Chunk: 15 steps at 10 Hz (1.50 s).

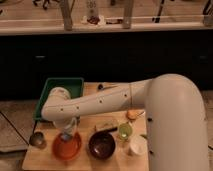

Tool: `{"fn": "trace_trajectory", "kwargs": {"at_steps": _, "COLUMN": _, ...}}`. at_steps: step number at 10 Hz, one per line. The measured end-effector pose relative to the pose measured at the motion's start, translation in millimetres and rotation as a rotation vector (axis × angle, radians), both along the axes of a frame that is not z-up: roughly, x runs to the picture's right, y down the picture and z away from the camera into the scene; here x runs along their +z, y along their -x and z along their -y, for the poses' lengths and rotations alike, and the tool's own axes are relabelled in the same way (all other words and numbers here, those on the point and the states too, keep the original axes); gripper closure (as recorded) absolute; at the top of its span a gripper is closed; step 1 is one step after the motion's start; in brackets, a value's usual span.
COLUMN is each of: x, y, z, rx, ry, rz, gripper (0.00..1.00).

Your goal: Place sponge in red bowl

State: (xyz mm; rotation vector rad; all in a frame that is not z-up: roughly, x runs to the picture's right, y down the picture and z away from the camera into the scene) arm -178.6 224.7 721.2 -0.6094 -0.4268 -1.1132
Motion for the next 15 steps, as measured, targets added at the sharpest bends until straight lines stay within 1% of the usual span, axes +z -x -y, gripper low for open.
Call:
{"fn": "trace_trajectory", "kwargs": {"at_steps": 8, "x": -0.7, "y": -3.0, "z": -5.6, "rx": -0.027, "ry": -0.005, "rz": 0.040, "gripper": 0.98}}
{"fn": "trace_trajectory", "kwargs": {"at_steps": 15, "x": -2.1, "y": -2.1, "z": -9.0, "rx": -0.070, "ry": -0.009, "rz": 0.091, "gripper": 0.98}}
